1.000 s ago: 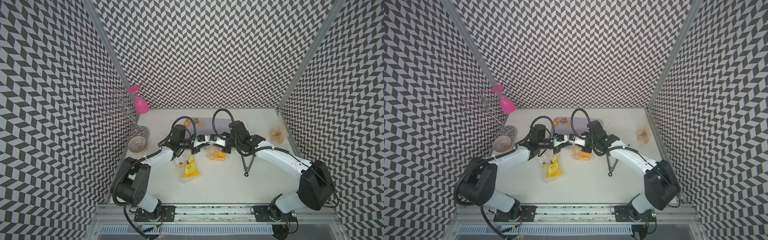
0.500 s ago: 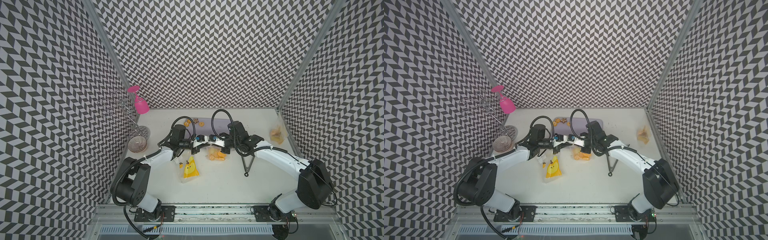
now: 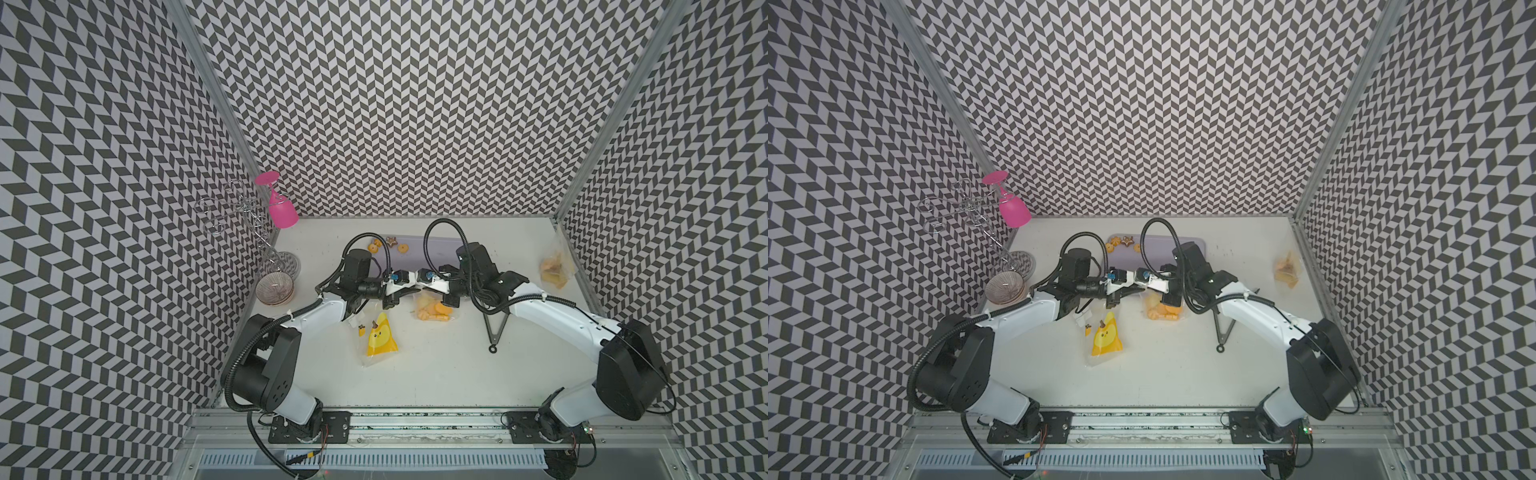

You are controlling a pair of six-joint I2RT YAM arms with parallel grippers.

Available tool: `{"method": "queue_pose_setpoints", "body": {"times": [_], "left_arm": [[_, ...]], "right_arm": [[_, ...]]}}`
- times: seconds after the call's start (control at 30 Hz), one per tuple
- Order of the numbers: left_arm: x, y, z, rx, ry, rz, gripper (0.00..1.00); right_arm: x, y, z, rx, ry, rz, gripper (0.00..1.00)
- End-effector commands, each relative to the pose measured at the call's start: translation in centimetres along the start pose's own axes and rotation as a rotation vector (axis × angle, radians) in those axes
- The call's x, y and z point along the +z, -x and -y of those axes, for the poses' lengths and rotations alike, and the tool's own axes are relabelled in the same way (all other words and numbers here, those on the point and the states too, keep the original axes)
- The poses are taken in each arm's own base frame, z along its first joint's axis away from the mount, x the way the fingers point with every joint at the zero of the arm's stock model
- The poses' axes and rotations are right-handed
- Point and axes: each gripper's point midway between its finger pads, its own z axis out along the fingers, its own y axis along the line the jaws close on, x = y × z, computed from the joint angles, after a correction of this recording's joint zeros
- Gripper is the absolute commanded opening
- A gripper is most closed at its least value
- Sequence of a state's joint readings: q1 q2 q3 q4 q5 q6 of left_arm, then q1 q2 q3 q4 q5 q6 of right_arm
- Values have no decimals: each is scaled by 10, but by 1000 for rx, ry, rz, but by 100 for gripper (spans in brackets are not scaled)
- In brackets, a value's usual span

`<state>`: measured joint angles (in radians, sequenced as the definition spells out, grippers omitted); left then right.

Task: Put the cookies into a resealable bag to prevent moisture
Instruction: Close the ziploc bag at the center of the board.

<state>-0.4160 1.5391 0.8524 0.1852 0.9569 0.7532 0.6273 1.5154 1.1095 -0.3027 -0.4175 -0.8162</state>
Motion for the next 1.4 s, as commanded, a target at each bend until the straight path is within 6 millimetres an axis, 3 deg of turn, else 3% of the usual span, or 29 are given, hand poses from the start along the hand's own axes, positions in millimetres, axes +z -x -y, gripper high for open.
{"method": "queue_pose_setpoints", "body": {"times": [0.0,0.03,0.07,0.13,0.2,0.23,0.27,0.3,0.33,0.37,0.43,0.5,0.57,0.63,0.7,0.73,0.77,0.83,0.87,0.93,1.0,1.07,1.13,1.17,1.2,1.23,1.27,1.3,1.37], "left_arm": [[3,5,0,26,-11,2,0],[3,4,0,25,-11,1,0],[3,4,0,24,-10,0,0],[3,4,-1,26,-6,-2,0],[2,4,-1,24,-5,-2,0],[2,4,-1,23,-6,-3,0],[2,4,-1,25,-5,-2,0],[2,5,-2,27,-3,-3,0],[2,4,-1,25,-4,-3,0],[2,4,-1,25,-4,-3,0],[2,4,-1,26,-4,-3,0],[2,4,-1,26,-3,-4,0],[1,4,-2,27,1,-5,0],[2,4,-2,27,0,-5,0],[2,4,-2,26,1,-6,0],[2,4,-2,26,2,-6,0],[2,3,-3,24,3,-9,0],[1,4,-3,26,6,-9,0],[1,4,-3,26,8,-10,0],[1,4,-3,26,8,-10,0],[1,4,-3,26,8,-10,0],[1,4,-3,25,8,-10,0],[1,3,-3,24,8,-10,0],[1,4,-3,24,7,-9,0],[2,3,-3,23,6,-9,0],[2,3,-3,23,5,-8,0],[2,3,-3,22,6,-9,0],[2,3,-3,21,6,-9,0],[2,4,-3,23,6,-7,0]], "right_arm": [[-5,33,-3,-70,0,122,0],[-5,34,0,-66,-15,120,13],[-6,34,3,-63,-29,120,15],[-8,35,3,-73,-36,123,0],[-10,35,3,-70,-39,123,0],[-11,34,6,-61,-59,113,4],[-11,31,10,-44,-83,95,20],[-12,28,12,-40,-97,83,20],[-14,24,12,-42,-107,70,5],[-15,22,12,-44,-109,61,0],[-17,19,8,-42,-97,53,0],[-21,15,14,-26,-136,36,21],[-24,9,13,-30,-143,18,0],[-26,4,14,-24,-149,1,0],[-30,0,20,0,-188,-7,24],[-33,-2,20,-3,-195,-7,7],[-35,-4,19,-4,-189,-9,0],[-38,-11,20,15,-193,-33,5],[-39,-15,21,23,-205,-47,17],[-44,-26,23,35,-212,-74,0],[-47,-35,20,45,-201,-99,0],[-52,-44,23,63,-233,-117,18],[-57,-50,20,56,-235,-125,0],[-59,-52,19,58,-238,-131,0],[-61,-55,19,63,-250,-140,4],[-64,-59,22,75,-272,-151,24],[-65,-62,23,83,-293,-161,23],[-67,-66,22,80,-293,-173,5],[-70,-72,21,92,-302,-192,1]]}}
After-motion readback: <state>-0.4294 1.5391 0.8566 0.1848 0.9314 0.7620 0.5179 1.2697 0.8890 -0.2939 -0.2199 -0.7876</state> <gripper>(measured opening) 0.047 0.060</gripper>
